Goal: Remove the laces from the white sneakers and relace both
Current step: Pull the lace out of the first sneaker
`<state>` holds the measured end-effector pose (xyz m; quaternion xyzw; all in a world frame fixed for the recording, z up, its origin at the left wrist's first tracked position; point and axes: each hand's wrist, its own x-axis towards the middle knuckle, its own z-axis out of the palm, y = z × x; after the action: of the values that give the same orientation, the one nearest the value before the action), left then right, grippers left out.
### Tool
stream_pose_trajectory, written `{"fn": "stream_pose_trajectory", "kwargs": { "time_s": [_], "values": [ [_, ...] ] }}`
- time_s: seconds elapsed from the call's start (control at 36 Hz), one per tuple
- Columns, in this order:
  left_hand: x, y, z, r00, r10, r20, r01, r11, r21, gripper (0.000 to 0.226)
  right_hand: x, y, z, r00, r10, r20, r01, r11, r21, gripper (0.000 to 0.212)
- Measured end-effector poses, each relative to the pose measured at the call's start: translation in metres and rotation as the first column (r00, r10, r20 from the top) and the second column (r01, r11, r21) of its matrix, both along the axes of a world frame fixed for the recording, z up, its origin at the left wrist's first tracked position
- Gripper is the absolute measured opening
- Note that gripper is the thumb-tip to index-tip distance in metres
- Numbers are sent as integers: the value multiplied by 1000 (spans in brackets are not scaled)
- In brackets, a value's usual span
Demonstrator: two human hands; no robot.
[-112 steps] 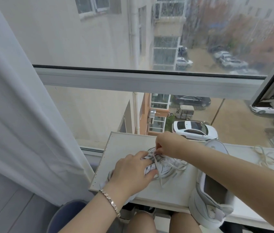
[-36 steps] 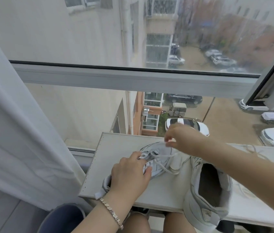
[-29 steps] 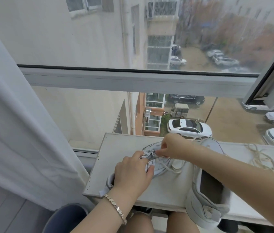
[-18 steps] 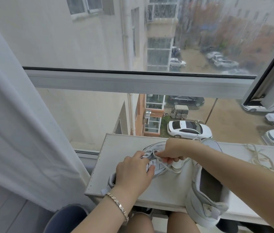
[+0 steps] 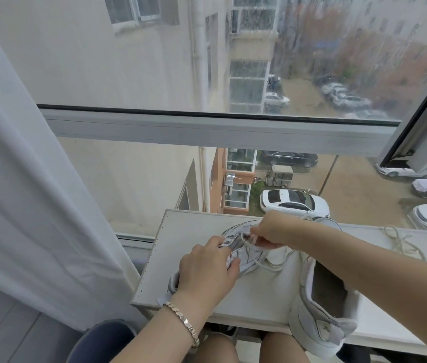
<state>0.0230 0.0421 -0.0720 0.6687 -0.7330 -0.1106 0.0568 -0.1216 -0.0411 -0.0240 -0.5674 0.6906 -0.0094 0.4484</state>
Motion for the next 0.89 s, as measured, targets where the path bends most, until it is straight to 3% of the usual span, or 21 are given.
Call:
{"fn": "stream_pose_trajectory", "kwargs": {
  "time_s": [0.03, 0.08, 0.14, 0.17, 0.22, 0.28, 0.33, 0.42, 0.44, 0.5, 0.56, 0.58, 0.64, 0.69, 0.78, 0.89],
  "values": [
    [0, 0, 0, 1000, -5, 3, 5, 1000, 0, 38, -3, 1, -1, 967, -166, 191, 150, 984, 95, 29],
    [1, 0, 0, 1000, -17, 9, 17, 1000, 1, 38, -10, 1, 0, 848, -361, 388, 285, 928, 241, 28],
    [1, 1, 0, 1000, -22, 7, 22, 1000, 1, 39, -19, -4, 3, 783, -414, 464, 307, 906, 290, 30],
    [2, 1, 0, 1000, -23, 7, 23, 1000, 1, 39, -24, -7, 6, 818, -363, 447, 279, 929, 245, 29],
    [1, 1, 1, 1000, -27, 8, 27, 1000, 2, 39, -36, -14, 16, 983, -34, 182, 39, 999, -26, 26],
    [1, 1, 2, 1000, -28, 8, 28, 1000, 7, 39, -49, -20, 30, 950, 261, -170, -293, 934, -204, 29],
    [1, 1, 3, 1000, -25, 8, 25, 1000, 14, 38, -65, -23, 48, 871, 285, -401, -411, 869, -275, 33],
    [1, 1, 4, 1000, -19, 8, 18, 999, 27, 37, -79, -24, 72, 665, 11, -747, -489, 762, -424, 24],
    [1, 1, 4, 1000, -19, 9, 19, 999, 32, 37, -81, -24, 72, 648, -34, -761, -490, 746, -451, 18],
    [1, 1, 4, 1000, -18, 18, 17, 999, 37, 37, -80, -23, 63, 694, 48, -719, -474, 782, -405, 13],
    [1, 1, 3, 1000, -15, 23, 15, 999, 35, 37, -71, -21, 45, 743, 229, -628, -522, 786, -331, 33],
    [1, 1, 2, 1000, -16, 22, 16, 999, 32, 37, -65, -18, 37, 761, 280, -585, -548, 760, -350, 39],
    [1, 1, 1, 999, -25, 25, 24, 999, 23, 39, -53, -8, 26, 772, 347, -532, -617, 609, -498, 31],
    [1, 1, 1, 999, -27, 27, 26, 1000, 13, 39, -43, 1, 15, 719, 486, -497, -695, 498, -519, 17],
    [1, 1, 1, 1000, -21, 20, 21, 1000, 11, 39, -30, 10, 2, 598, 652, -467, -802, 488, -345, 21],
    [1, 1, 1, 1000, -23, 18, 23, 1000, 4, 39, -24, 9, -2, 513, 639, -573, -859, 376, -348, 20]
  ]
}}
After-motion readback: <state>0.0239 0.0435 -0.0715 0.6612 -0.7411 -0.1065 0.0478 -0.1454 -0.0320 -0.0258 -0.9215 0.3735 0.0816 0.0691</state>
